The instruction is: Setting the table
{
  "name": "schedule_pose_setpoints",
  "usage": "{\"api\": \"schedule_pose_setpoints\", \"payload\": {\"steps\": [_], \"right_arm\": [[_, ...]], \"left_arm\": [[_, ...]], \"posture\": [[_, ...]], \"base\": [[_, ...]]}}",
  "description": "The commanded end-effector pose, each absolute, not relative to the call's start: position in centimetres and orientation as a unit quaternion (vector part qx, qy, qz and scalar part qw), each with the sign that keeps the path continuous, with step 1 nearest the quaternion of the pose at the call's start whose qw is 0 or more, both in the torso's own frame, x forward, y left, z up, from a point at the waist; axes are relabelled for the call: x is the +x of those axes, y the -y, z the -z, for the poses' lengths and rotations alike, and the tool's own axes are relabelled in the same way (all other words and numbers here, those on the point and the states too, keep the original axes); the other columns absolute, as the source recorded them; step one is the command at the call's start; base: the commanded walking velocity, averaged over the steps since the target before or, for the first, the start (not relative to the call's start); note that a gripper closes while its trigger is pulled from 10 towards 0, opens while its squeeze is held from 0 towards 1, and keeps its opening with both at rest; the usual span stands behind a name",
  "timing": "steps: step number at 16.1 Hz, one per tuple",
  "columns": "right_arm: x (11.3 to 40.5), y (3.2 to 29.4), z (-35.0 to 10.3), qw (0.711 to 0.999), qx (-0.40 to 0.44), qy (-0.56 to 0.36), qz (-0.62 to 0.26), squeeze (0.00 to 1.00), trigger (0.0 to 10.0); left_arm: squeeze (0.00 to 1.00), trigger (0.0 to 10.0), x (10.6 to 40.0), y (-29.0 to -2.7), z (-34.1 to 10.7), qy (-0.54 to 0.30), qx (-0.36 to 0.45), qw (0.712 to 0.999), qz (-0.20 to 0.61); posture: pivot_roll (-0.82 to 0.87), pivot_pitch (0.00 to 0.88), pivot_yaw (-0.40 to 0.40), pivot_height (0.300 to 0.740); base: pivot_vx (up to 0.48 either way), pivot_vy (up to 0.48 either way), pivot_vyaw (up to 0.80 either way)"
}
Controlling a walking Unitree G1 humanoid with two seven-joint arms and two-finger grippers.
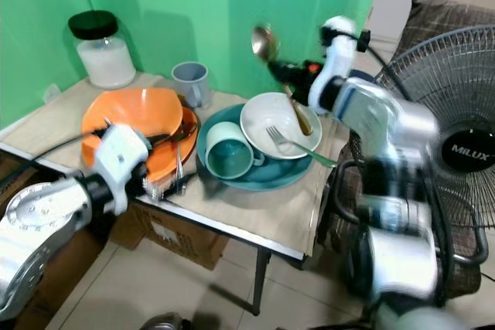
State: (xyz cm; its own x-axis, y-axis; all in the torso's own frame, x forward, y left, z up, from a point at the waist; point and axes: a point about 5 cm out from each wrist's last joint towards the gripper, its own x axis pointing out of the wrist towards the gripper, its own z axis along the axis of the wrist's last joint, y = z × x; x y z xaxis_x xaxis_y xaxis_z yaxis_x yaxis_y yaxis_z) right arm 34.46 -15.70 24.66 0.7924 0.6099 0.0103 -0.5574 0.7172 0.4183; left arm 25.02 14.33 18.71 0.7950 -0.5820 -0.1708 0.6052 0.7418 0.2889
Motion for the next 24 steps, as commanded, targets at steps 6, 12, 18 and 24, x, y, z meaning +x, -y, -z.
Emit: {"api": "schedule_pose_setpoints", "payload": {"steps": [6,12,18,24], "right_arm": [[27.7,13.9,-23.9,0.901,0.296,0.067,-0.310,0.00,2.9],[25.8,14.0,-23.6,0.941,0.242,0.093,-0.218,0.00,10.0],[25.9,13.6,-23.5,0.950,0.253,0.107,-0.151,0.00,10.0],[26.6,14.3,-24.0,0.958,0.235,0.145,-0.083,0.00,10.0]], "left_arm": [[0.00,10.0,24.7,-14.4,-19.9,0.036,0.107,0.977,0.178],[0.00,10.0,24.3,-13.7,-19.8,0.050,0.106,0.980,0.161],[0.00,10.0,24.2,-13.3,-20.1,0.067,0.104,0.980,0.154],[0.00,10.0,24.6,-14.1,-20.9,0.098,0.097,0.986,0.098]], "posture": [[0.08,0.000,-0.039,0.740],[0.07,0.000,0.007,0.740],[0.07,0.000,0.015,0.740],[0.08,0.000,0.006,0.740]], "base": [[0.000,0.000,0.00],[0.000,0.000,-0.27],[0.000,0.000,-0.53],[0.000,0.000,-0.80]]}}
